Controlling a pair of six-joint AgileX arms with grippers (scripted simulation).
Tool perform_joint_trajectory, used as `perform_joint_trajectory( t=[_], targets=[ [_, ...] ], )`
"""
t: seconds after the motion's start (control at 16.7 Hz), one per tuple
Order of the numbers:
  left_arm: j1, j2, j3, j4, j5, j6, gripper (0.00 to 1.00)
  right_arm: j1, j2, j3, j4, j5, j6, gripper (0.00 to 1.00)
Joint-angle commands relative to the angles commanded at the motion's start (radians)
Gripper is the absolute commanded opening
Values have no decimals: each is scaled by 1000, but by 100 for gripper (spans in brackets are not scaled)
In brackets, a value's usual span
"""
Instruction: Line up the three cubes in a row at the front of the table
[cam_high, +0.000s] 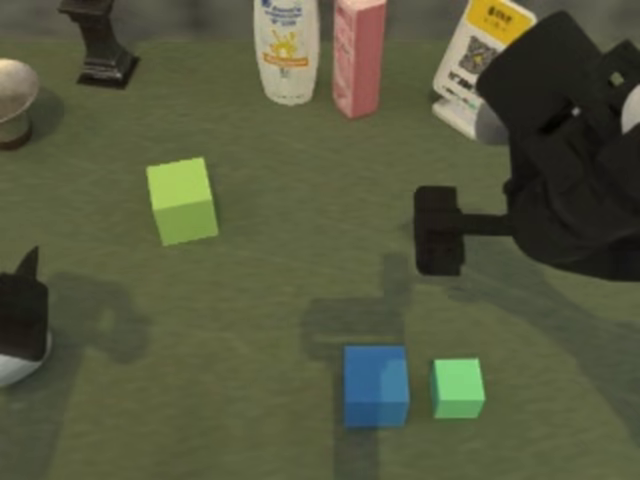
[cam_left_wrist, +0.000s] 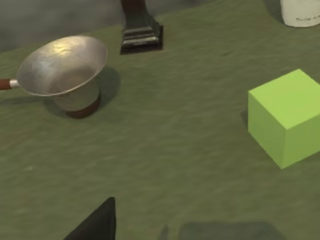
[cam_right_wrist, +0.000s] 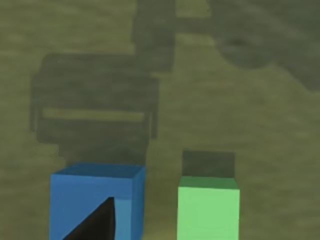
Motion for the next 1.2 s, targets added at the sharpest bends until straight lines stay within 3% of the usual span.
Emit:
perform_joint_trajectory(
  t=[0.3,0.6,0.84,1.2],
  targets=[
    [-57,465,338,-296,23,182,100,-163,-427,-310,195,45,-181,100],
    [-111,973,732,-610,30,383,100,-336,-855,-646,408,50,-359,100],
    [-146,1346,1069,-825,22,542,100,-460,-1129,-883,576,20,-478,100],
    [-183,1749,1542,-1025,-6,744,100,-595,-1405,-1134,801,-59,-601,100]
  ],
)
